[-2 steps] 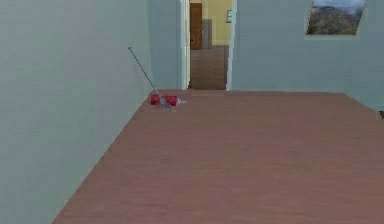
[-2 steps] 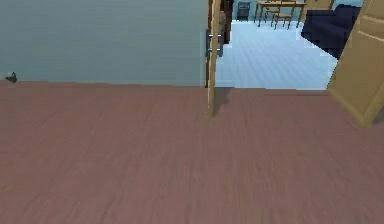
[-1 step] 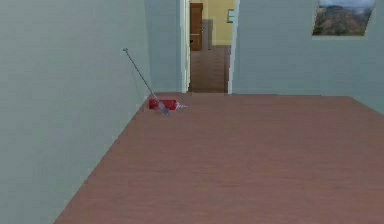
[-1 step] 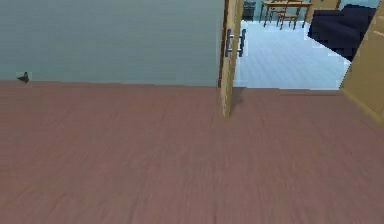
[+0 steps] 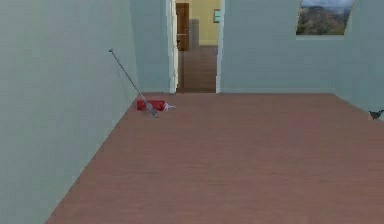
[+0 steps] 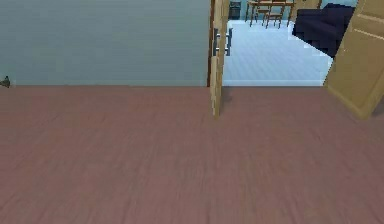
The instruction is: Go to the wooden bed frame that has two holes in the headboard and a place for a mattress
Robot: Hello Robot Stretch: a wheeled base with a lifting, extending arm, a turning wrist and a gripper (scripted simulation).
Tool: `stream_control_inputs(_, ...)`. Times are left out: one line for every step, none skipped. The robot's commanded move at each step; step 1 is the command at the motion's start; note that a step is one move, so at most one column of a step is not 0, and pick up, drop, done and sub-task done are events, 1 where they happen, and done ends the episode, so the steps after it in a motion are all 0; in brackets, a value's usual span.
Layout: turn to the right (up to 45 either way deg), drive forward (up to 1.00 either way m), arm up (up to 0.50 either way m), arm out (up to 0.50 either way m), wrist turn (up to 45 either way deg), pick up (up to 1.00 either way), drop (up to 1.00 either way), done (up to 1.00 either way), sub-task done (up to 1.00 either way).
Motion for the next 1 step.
stream_control_inputs(0.0,1.00,0.00,0.00,0.0,0.00,0.00,0.00,0.00)
